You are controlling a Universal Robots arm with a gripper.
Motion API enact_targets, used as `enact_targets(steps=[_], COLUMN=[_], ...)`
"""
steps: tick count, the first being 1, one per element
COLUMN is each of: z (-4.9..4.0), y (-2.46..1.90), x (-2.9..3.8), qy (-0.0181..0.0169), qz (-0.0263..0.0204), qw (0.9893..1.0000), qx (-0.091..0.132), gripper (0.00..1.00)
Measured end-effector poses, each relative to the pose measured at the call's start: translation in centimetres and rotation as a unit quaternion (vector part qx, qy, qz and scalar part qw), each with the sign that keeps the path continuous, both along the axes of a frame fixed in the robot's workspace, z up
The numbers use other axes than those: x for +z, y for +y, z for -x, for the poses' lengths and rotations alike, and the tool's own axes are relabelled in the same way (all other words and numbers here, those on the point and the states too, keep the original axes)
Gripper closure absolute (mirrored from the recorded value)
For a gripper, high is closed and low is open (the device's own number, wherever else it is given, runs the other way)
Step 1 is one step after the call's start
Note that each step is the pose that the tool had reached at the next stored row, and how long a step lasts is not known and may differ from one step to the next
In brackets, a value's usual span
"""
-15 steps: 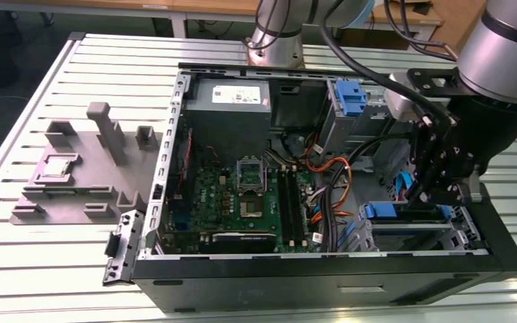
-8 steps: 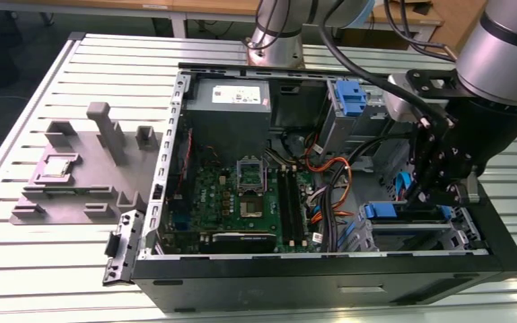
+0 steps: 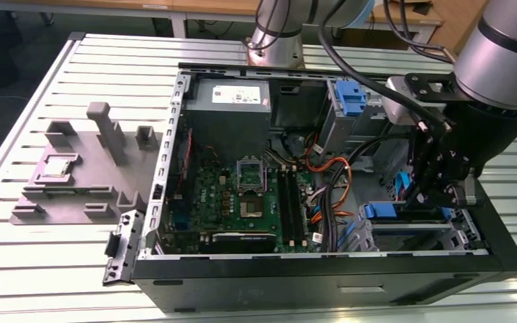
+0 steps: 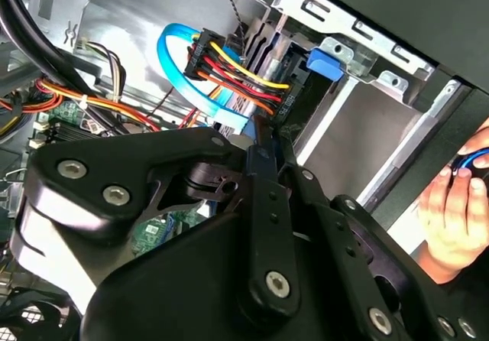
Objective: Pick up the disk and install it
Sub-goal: 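Insert the second disk wire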
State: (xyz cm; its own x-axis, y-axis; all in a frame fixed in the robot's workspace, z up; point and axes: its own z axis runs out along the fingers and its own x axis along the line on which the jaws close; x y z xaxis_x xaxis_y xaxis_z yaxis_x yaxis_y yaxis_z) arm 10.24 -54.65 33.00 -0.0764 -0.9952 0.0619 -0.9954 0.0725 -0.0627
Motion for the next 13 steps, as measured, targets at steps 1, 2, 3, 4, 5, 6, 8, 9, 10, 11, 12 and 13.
enact_targets(steps=[1, 2, 3, 4, 5, 6, 8, 9, 10, 11, 12, 13], z=[0.00, 0.00, 0.00, 0.00, 0.00, 0.00, 0.00, 0.00, 0.00, 0.00, 0.00, 0.00], y=[-0.03, -0.06, -0.09, -0.12, -0.13, -0.13, -0.13, -0.13, -0.13, -0.13, -0.13, -0.13], x=[-0.05, -0.13, -0.22, -0.29, -0.33, -0.34, -0.35, -0.36, -0.35, -0.36, -0.36, -0.38], qy=[0.0000, 0.0000, 0.0000, 0.0001, 0.0000, 0.0000, 0.0000, 0.0000, 0.0000, 0.0000, 0.0000, 0.0000], qz=[0.0000, 0.0000, -0.0001, -0.0002, -0.0004, -0.0006, -0.0006, -0.0007, -0.0007, -0.0007, -0.0007, -0.0010], qw=[1.0000, 1.0000, 1.0000, 1.0000, 1.0000, 1.0000, 1.0000, 1.0000, 1.0000, 1.0000, 1.0000, 1.0000], qx=[0.000, 0.000, 0.000, 0.000, 0.000, 0.000, 0.000, 0.000, 0.000, 0.000, 0.000, 0.000], gripper=[0.84, 0.84, 0.84, 0.84, 0.84, 0.84, 0.84, 0.84, 0.84, 0.84, 0.84, 0.84])
